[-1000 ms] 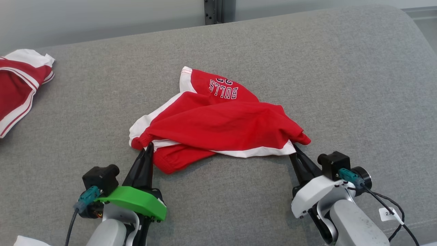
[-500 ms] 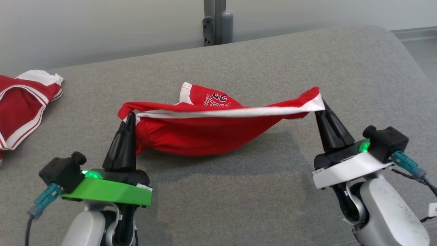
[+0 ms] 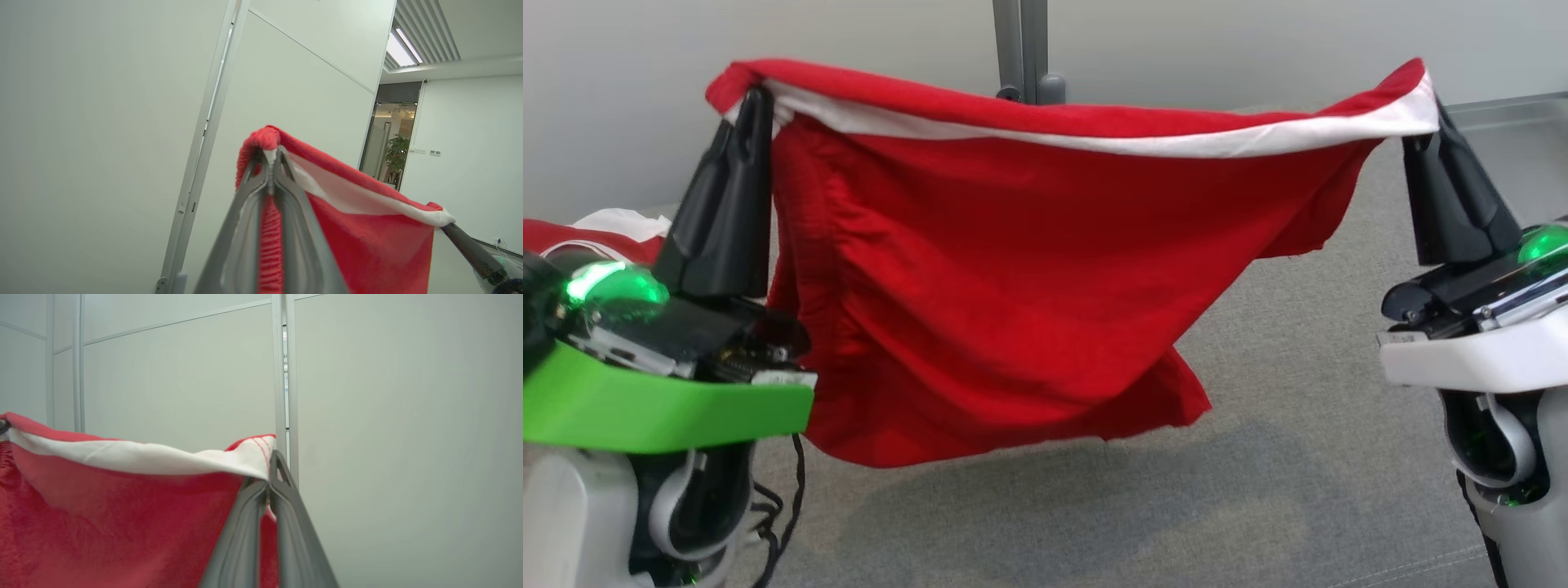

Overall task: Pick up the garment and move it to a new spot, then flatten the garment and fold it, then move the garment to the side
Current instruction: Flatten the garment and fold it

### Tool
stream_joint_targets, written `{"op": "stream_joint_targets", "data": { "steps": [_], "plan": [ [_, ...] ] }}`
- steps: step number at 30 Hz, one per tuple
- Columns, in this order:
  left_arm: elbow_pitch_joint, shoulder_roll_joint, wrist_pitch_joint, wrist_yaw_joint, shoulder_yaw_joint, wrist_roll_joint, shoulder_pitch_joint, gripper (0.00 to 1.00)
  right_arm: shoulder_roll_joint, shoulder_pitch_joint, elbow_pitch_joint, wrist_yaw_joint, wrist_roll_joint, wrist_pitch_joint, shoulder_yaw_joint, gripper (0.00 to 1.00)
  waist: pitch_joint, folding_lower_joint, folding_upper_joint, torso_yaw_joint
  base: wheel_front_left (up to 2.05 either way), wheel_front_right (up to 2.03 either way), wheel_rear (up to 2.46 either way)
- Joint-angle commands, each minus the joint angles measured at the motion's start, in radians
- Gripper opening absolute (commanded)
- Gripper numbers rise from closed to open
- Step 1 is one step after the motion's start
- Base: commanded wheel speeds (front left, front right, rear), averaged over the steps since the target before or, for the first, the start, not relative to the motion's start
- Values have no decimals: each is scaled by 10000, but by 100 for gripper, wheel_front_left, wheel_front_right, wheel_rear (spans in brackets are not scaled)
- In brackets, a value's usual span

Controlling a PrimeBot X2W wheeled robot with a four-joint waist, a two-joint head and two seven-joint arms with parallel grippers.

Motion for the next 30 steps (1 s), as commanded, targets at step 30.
{"op": "stream_joint_targets", "data": {
  "steps": [30],
  "plan": [
    [8810, 1254, -518, -1490, -1781, 76, -8393, 0, 1910, -7809, 8098, 0, -600, -1914, 2056, 0, 5693, 0, 0, -841, 0, 0, 0]
  ]
}}
